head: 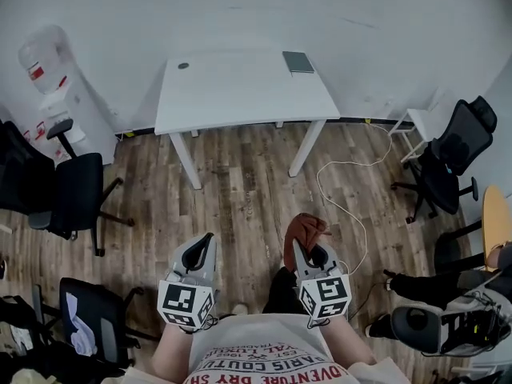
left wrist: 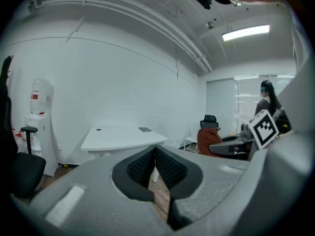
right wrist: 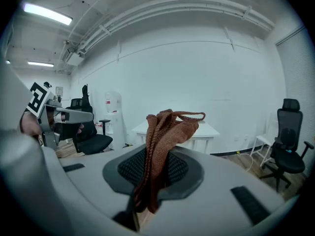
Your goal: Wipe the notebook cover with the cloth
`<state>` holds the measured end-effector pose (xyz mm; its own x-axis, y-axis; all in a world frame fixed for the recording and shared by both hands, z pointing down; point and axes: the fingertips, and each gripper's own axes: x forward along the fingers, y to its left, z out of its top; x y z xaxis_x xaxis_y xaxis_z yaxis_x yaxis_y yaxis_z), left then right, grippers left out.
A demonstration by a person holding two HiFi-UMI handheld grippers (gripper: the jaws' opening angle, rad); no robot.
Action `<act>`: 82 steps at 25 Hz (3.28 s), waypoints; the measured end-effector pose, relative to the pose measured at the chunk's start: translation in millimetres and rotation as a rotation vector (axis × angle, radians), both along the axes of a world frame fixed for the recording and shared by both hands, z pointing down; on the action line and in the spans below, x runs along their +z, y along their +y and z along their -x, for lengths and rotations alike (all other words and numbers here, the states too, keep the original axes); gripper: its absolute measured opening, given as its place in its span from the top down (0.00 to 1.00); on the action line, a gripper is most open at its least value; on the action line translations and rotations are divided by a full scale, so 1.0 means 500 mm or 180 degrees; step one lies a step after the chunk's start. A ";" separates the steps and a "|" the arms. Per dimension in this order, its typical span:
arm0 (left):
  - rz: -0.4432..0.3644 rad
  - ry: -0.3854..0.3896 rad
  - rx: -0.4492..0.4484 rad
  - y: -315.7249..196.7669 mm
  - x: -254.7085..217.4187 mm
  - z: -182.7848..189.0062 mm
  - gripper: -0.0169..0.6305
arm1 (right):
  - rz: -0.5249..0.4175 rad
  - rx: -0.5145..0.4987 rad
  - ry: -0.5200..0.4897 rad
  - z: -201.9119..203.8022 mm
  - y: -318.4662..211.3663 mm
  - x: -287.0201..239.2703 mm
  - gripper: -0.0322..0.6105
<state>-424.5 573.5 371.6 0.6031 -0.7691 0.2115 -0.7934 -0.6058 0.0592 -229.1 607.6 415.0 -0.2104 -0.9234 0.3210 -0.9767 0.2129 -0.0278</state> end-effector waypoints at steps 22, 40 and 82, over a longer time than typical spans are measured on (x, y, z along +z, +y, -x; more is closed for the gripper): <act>-0.0102 -0.0077 -0.0081 -0.471 -0.039 -0.526 0.96 | -0.0012 -0.0312 -0.0001 -0.482 -0.513 -0.031 0.83; 0.0027 0.0023 0.0380 -1.037 0.000 -0.719 0.96 | 0.0244 0.0065 0.0107 -0.650 -0.983 0.009 0.82; 0.1667 -0.0222 -0.0382 -1.758 0.418 -0.972 0.96 | 0.1089 -0.0886 -0.0067 -0.830 -1.813 0.264 0.83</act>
